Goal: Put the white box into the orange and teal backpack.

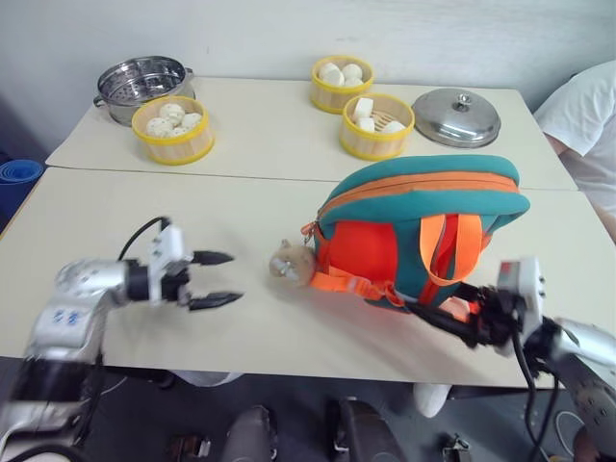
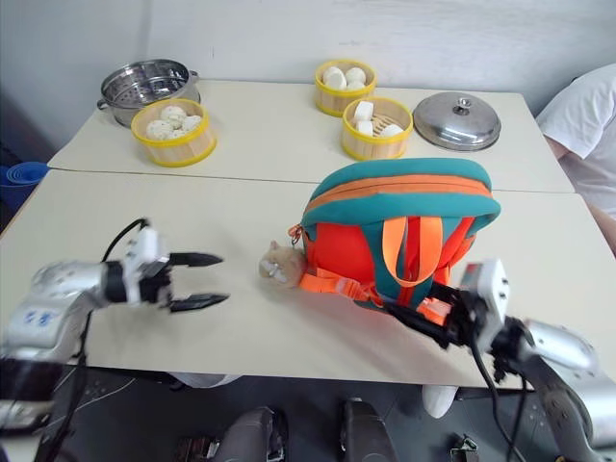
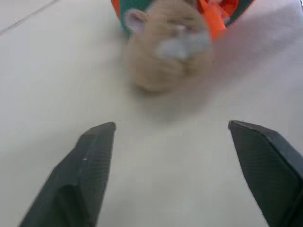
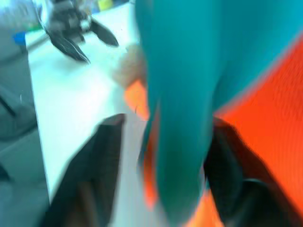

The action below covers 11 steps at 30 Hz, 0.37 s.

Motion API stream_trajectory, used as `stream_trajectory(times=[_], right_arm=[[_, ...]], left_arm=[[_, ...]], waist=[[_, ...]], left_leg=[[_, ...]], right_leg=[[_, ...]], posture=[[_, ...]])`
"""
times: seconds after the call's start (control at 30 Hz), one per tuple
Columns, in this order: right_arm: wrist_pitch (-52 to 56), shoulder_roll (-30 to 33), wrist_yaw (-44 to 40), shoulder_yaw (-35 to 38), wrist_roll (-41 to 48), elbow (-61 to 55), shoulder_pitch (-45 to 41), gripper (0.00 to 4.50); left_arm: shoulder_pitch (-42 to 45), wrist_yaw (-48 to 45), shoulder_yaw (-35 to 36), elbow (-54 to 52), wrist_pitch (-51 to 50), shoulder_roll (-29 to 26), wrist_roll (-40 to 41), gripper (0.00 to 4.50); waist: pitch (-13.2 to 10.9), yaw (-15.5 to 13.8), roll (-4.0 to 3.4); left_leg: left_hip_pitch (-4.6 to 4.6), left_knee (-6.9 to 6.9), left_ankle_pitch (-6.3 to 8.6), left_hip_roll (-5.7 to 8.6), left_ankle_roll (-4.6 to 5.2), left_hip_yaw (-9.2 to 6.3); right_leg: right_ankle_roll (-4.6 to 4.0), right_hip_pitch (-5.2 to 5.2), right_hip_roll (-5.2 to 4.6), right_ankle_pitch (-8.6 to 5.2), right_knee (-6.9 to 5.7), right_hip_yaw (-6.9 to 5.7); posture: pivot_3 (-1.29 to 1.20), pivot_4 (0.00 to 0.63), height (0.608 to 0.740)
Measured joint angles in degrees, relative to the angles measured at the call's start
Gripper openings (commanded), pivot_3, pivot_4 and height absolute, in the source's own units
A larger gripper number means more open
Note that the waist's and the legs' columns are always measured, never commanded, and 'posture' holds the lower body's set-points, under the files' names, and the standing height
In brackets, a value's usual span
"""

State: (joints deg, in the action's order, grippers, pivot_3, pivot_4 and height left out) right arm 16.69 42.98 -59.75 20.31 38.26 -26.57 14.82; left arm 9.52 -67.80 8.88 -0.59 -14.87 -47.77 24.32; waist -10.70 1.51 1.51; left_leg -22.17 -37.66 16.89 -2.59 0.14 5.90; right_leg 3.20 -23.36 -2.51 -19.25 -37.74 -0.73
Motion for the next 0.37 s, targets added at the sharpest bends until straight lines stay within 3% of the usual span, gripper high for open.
stream_trajectory(times=[0.07,0.1,0.23,0.37], right_arm=[[-4.6,1.4,-3.3,3.5,-2.8,2.7,2.6,4.36],[-6.0,1.5,-3.8,5.4,-3.5,4.6,2.5,4.44],[-19.0,6.2,-9.5,10.5,-10.4,21.1,1.1,4.44],[-27.7,7.8,-12.3,9.4,-14.5,34.9,-5.6,4.44]], left_arm=[[-5.4,0.7,3.6,-2.0,0.7,-0.1,0.3,4.50],[-7.5,1.0,5.1,-3.1,1.6,0.1,0.3,4.50],[-16.0,3.2,9.7,-5.6,9.3,0.5,-2.5,4.50],[-17.8,4.7,11.0,-5.8,11.9,1.6,-3.0,4.50]], waist=[[0.0,0.0,0.01],[0.0,0.1,0.03],[0.0,0.1,0.07],[0.0,0.1,0.05]], left_leg=[[0.08,-0.02,0.03,0.01,0.06,0.01],[0.13,-0.03,0.05,0.01,0.08,0.01],[1.25,0.55,0.12,0.04,0.13,0.12],[1.16,0.63,0.08,0.00,0.01,0.15]], right_leg=[[0.01,0.12,-0.02,0.00,0.05,0.00],[0.01,0.19,-0.05,0.01,0.08,0.00],[-0.17,1.17,-0.10,-0.09,0.48,0.02],[-0.29,0.94,-0.08,-0.15,0.29,0.00]], posture=[[0.00,0.150,0.740],[0.00,0.150,0.740],[0.00,0.150,0.740],[0.00,0.150,0.740]])
